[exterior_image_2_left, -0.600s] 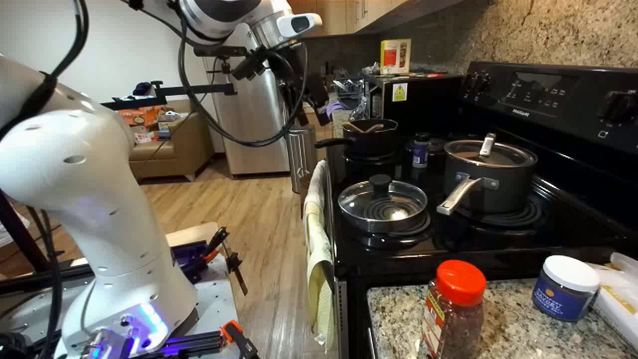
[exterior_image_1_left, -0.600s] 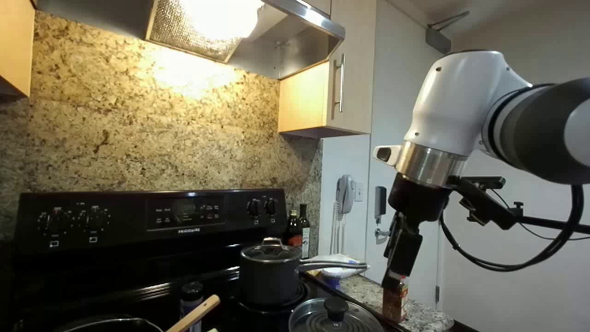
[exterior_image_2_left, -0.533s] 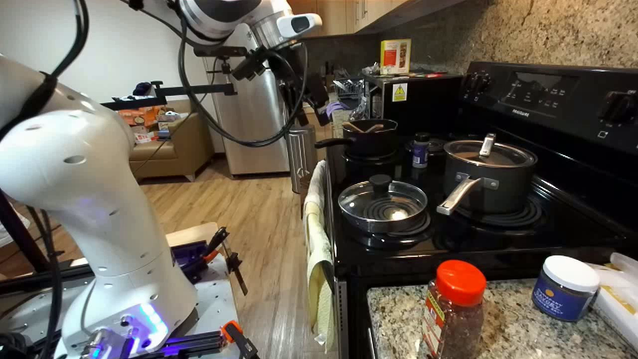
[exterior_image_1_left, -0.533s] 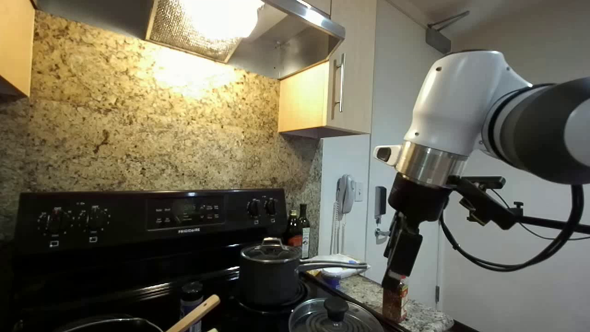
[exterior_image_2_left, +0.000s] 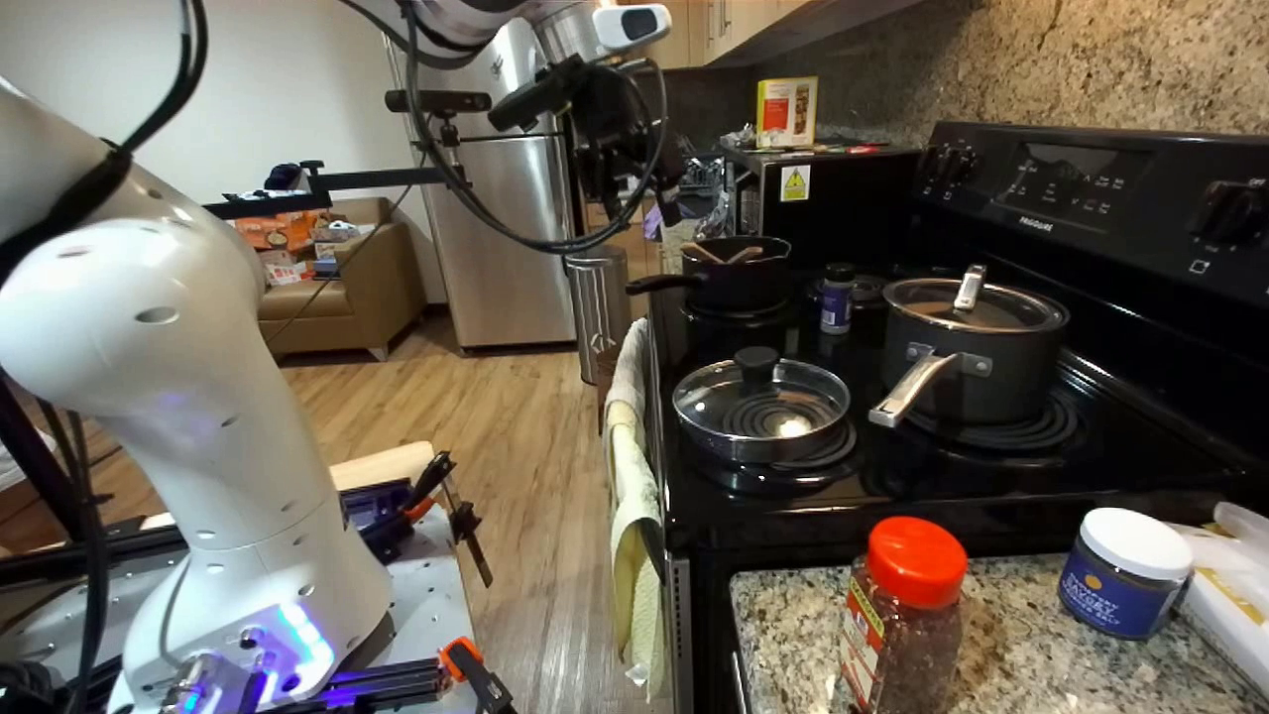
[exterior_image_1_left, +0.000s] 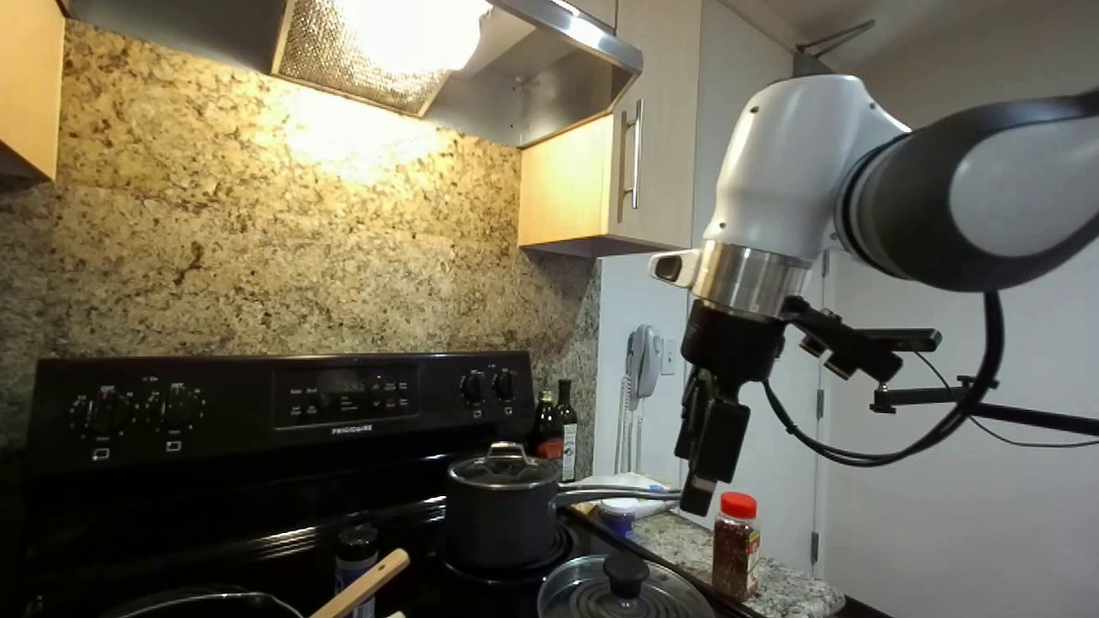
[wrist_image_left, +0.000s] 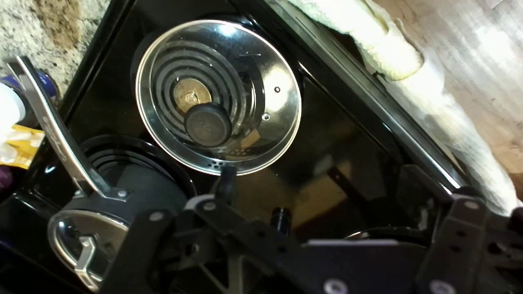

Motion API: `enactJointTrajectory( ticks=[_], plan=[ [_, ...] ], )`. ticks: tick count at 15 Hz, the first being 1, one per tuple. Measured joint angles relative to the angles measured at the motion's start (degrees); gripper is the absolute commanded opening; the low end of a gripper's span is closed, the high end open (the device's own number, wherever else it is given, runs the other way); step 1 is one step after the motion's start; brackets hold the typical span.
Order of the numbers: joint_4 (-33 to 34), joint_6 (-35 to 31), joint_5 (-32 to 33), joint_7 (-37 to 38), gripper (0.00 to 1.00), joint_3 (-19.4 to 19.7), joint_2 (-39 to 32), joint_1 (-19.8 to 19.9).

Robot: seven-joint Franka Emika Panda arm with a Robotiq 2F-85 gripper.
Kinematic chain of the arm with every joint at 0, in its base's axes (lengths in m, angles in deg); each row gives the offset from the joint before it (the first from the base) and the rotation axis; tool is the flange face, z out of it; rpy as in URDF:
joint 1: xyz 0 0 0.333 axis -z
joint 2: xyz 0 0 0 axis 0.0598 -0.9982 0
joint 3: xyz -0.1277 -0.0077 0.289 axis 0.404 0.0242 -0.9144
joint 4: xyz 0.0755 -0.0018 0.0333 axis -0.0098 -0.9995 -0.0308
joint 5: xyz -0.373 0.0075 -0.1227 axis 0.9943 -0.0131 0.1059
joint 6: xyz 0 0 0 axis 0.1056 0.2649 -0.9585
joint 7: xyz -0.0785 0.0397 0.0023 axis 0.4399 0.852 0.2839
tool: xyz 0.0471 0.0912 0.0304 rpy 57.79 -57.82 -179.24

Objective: Remove one wooden spoon from the pot

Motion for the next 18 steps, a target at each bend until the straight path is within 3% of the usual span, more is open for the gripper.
enactJointTrajectory(
  ticks=[6, 10, 18],
  plan=[
    [17.51, 8.25, -0.02, -9.44, 1.00, 1.43, -18.95, -3.94],
    [28.54, 12.14, -0.04, -11.86, 1.00, 0.88, -30.19, -6.08],
    [41.70, 18.27, 1.47, -11.87, 1.00, -2.16, -42.48, -9.97]
  ],
)
